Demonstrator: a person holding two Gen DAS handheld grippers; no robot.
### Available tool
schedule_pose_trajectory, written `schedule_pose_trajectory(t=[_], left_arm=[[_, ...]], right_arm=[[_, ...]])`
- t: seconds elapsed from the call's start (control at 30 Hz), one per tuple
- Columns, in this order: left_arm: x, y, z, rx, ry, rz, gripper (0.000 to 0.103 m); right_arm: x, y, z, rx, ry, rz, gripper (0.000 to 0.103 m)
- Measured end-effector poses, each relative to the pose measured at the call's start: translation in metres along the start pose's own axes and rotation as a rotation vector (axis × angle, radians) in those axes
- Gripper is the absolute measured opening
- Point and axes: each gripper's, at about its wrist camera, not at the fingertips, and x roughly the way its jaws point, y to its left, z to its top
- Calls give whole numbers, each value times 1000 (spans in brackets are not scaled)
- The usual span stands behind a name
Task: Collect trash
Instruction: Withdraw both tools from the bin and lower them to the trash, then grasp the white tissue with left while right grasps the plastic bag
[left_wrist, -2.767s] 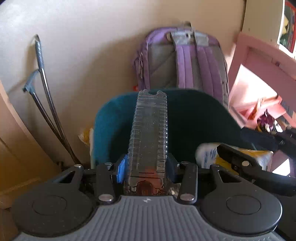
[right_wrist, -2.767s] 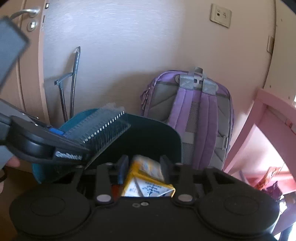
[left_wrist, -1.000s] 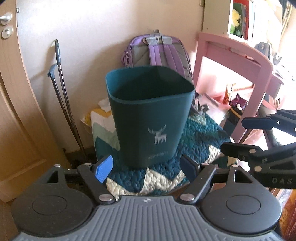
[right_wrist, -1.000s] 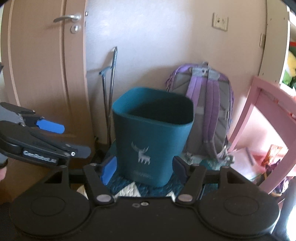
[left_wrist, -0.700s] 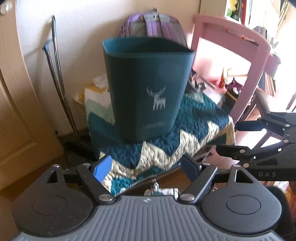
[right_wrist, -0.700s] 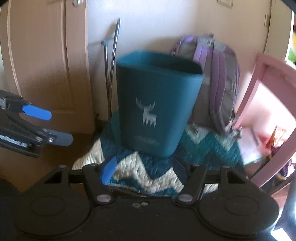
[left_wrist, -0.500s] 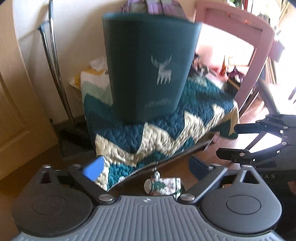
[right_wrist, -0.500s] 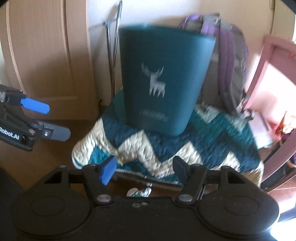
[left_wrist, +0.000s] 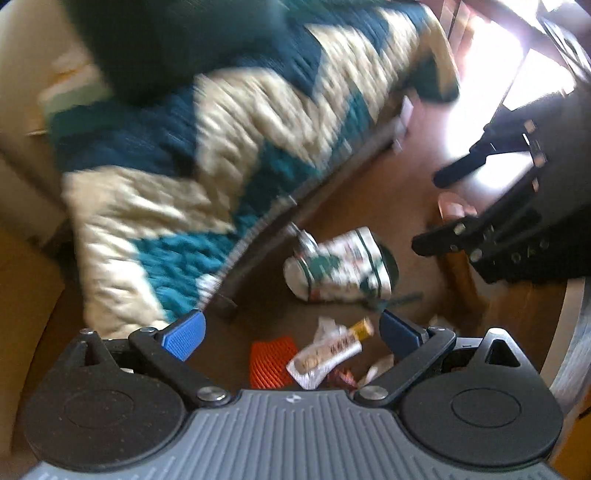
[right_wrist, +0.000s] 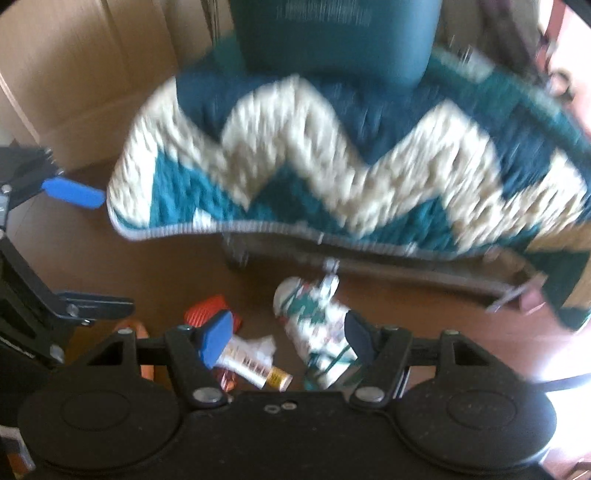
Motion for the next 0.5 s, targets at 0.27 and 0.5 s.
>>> schedule_pose_trajectory(t=[0.27,0.5], left_arm=[[97,-38,-44,235,177,-135,101],[165,-59,-82,254,305,-229,101]], right_arm=[[84,14,-40,-197,183,-12,67],[151,39,-92,-406,368,52,67]])
